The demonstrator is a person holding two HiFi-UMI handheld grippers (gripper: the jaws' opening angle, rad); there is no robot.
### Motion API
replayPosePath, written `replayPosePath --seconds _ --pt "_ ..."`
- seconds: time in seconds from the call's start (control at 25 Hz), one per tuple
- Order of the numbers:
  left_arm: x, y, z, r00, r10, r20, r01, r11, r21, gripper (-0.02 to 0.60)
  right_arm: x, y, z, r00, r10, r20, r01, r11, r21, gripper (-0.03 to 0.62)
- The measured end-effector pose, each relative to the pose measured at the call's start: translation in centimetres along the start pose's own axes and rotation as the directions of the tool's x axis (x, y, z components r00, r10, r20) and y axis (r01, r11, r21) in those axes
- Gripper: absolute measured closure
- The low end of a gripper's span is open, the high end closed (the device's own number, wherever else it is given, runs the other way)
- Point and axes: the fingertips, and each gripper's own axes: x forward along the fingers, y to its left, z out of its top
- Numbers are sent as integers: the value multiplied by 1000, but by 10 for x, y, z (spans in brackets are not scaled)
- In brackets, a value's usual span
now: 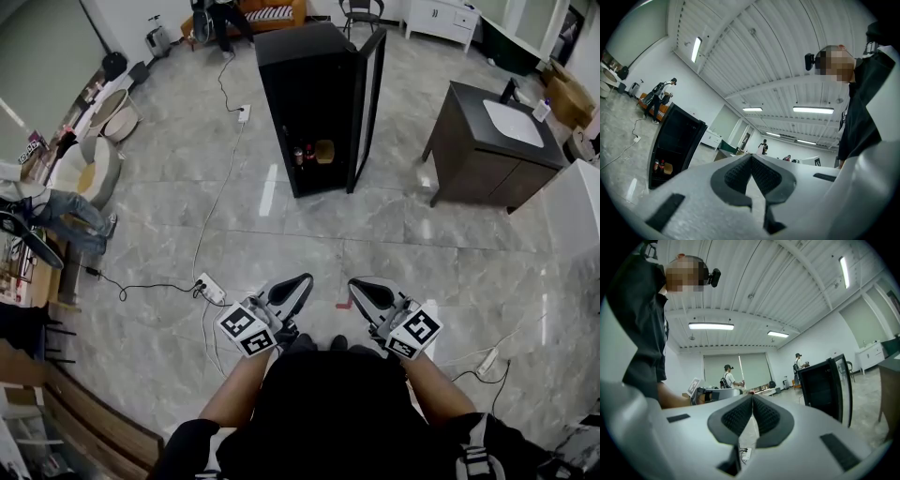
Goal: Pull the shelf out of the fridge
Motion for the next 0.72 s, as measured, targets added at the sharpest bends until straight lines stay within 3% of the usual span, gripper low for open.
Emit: replayPosePath --seconds 0.36,0.72 --pt "-6 -10 -19 998 36 -51 -36 999 14 568 -19 -13 -1 1000 -22 14 22 999 25 568" --pt "-4 11 -29 996 60 -65 -62 998 -22 568 -23 -40 -13 997 -83 2 83 994 77 568"
